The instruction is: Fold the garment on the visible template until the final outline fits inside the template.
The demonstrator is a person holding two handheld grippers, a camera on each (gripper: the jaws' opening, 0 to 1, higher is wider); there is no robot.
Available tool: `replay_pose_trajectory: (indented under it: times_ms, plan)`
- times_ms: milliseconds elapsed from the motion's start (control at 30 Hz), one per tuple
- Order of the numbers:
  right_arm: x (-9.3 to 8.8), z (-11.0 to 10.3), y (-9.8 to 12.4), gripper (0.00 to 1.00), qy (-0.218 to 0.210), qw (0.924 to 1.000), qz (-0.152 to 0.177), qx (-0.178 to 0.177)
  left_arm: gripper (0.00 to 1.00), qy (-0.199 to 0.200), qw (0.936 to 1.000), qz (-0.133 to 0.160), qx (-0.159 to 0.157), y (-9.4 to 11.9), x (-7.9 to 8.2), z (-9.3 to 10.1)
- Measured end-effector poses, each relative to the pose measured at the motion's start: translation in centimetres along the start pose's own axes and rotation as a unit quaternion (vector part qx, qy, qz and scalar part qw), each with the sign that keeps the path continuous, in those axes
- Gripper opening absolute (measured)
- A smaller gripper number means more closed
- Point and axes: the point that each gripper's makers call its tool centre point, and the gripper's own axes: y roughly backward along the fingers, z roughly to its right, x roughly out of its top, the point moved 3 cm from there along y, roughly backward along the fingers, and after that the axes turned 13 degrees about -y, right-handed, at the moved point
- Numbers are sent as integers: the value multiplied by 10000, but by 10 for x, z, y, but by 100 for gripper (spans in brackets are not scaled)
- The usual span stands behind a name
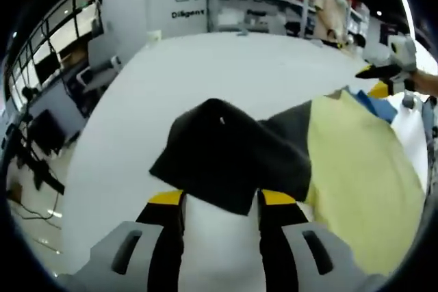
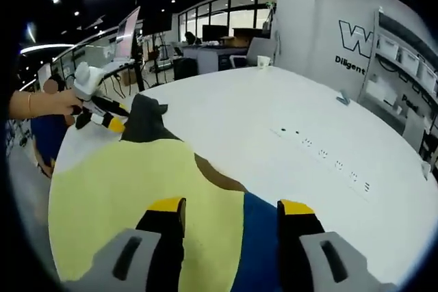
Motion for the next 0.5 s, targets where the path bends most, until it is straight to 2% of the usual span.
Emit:
replay_pose_trajectory:
  times_ms: [33,100,200,300,500]
  plan:
    - [-1,2,-6,48,-143,9999,-25,-28,38,130,9999,-68,-12,1,1,2]
    - [-4,5,-18,45,-602,9981,-128,-17,35,-4,10000,-79,26,0,-1,3]
    - [-8,11,-35,43,-311,9992,-229,-118,29,-300,9995,-21,51,-3,5,12]
    - [-14,7,-43,42,-249,9985,-472,-81,16,-422,9990,-2,-155,2,14,31]
    - [-20,11,-52,39,284,9968,-740,-140,7,-718,9974,38,-74,-9,11,25]
